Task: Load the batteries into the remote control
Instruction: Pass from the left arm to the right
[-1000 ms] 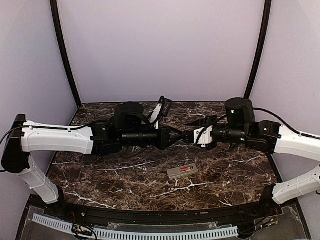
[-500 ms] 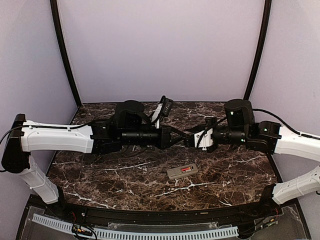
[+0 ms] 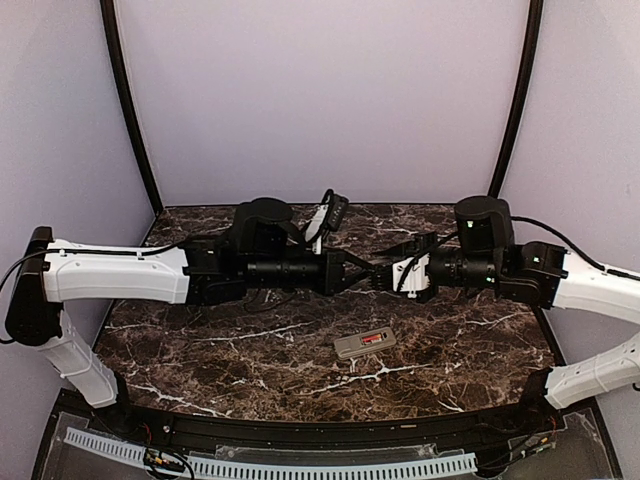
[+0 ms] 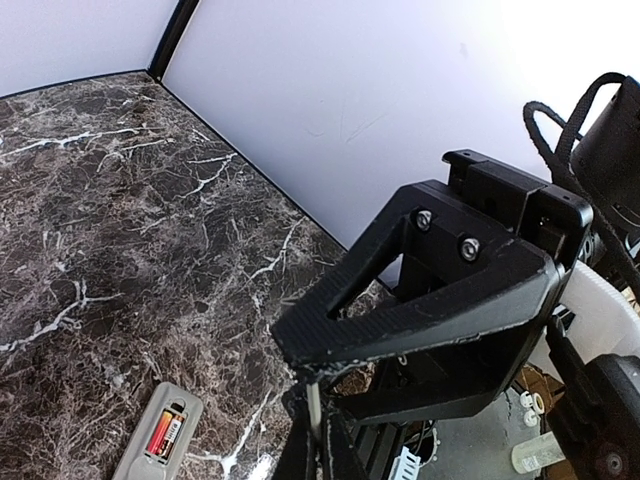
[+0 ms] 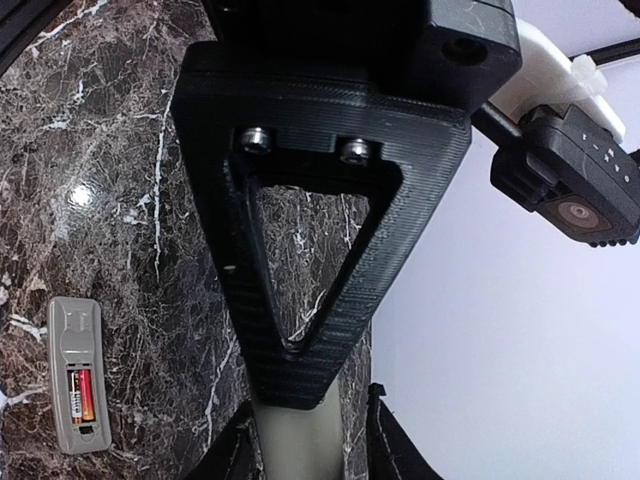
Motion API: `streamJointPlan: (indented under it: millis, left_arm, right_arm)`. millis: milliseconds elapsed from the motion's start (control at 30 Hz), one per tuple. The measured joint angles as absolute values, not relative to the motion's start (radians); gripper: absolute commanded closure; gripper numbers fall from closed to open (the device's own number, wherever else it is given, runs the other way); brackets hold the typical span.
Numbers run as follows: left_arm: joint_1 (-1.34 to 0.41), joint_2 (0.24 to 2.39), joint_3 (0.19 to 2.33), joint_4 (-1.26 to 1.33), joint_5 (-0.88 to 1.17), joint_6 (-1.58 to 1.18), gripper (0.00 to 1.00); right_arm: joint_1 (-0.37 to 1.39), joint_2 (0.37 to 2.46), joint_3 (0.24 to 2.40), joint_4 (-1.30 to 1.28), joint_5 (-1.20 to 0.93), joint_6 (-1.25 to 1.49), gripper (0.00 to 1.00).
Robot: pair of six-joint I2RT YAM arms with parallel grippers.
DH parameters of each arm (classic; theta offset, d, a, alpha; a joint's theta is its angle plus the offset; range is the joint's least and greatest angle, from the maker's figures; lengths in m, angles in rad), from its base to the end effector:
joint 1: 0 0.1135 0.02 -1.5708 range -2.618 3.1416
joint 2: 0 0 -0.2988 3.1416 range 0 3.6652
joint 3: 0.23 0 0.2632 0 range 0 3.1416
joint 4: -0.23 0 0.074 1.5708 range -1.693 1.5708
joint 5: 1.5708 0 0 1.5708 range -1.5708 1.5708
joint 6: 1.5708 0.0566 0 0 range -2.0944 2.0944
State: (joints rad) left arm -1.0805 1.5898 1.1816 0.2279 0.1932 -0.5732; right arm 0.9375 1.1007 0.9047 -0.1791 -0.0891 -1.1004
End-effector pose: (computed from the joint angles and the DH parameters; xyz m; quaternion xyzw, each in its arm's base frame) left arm 0.1845 -0.3687 0.3424 0.2516 0.7244 -0.5193 0.3773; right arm 0.1551 0.2198 0.3411 -0.7163 0.4116 -0.0091 0.5634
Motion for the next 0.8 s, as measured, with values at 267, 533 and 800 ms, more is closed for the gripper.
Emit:
streamJointPlan:
  millis: [267,533,800]
  left_arm:
    - [-1.081,1.593,1.197,0.21,0.185,-0.573,1.0]
    - [-1.081,1.593,1.197,0.207,0.182,-0.572,1.0]
    - [-1.08,1.593,1.196,0.206,0.187,-0.575,1.0]
  right_arm:
    - [0.937,1.099,0.905,-0.18,-0.089,-1.106,0.73]
    - [0.937,1.099,0.904,-0.188,-0.087,-1.108,0.76]
    - [0.937,1.099,0.905,-0.196,-0.084,-1.118,0.81]
